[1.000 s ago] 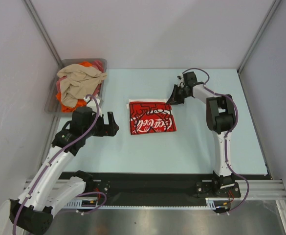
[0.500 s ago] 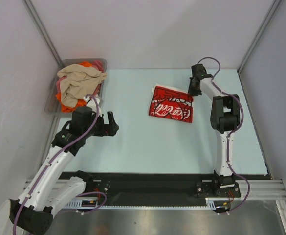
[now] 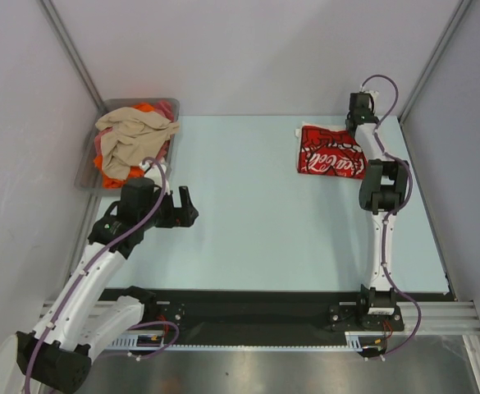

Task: Fold and stack the t-shirts
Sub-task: Neatly place the folded tshirt to the corner, then reset both grippers

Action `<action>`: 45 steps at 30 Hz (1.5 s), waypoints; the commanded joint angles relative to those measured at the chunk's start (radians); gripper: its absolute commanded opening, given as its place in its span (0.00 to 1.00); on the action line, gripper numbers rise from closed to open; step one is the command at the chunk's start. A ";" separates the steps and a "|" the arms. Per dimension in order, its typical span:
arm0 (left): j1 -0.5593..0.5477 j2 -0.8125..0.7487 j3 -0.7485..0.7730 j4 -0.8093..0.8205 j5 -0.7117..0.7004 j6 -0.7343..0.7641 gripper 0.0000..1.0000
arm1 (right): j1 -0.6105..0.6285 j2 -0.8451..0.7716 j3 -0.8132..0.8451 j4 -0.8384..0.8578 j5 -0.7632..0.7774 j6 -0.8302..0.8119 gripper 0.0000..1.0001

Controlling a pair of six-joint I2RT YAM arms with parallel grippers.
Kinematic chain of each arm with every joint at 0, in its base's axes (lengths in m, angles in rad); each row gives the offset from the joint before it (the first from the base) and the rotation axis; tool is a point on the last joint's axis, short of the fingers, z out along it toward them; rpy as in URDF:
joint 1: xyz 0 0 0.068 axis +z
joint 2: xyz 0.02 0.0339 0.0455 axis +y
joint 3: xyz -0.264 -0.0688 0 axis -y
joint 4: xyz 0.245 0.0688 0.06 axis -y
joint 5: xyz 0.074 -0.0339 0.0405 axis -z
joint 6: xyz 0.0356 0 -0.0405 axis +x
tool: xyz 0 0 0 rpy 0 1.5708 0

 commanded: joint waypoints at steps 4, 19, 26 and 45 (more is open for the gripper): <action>0.010 0.013 -0.005 0.024 -0.004 -0.005 1.00 | -0.101 0.069 0.123 0.240 0.058 -0.063 0.00; 0.013 0.067 -0.005 0.022 -0.014 -0.005 1.00 | -0.188 0.211 0.220 0.553 -0.014 -0.090 0.00; 0.013 0.074 -0.006 0.022 -0.026 -0.008 1.00 | -0.199 0.235 0.208 0.754 -0.123 -0.160 0.00; 0.020 -0.059 -0.005 0.025 -0.044 -0.013 1.00 | 0.132 -0.346 -0.318 0.736 0.192 -0.070 0.99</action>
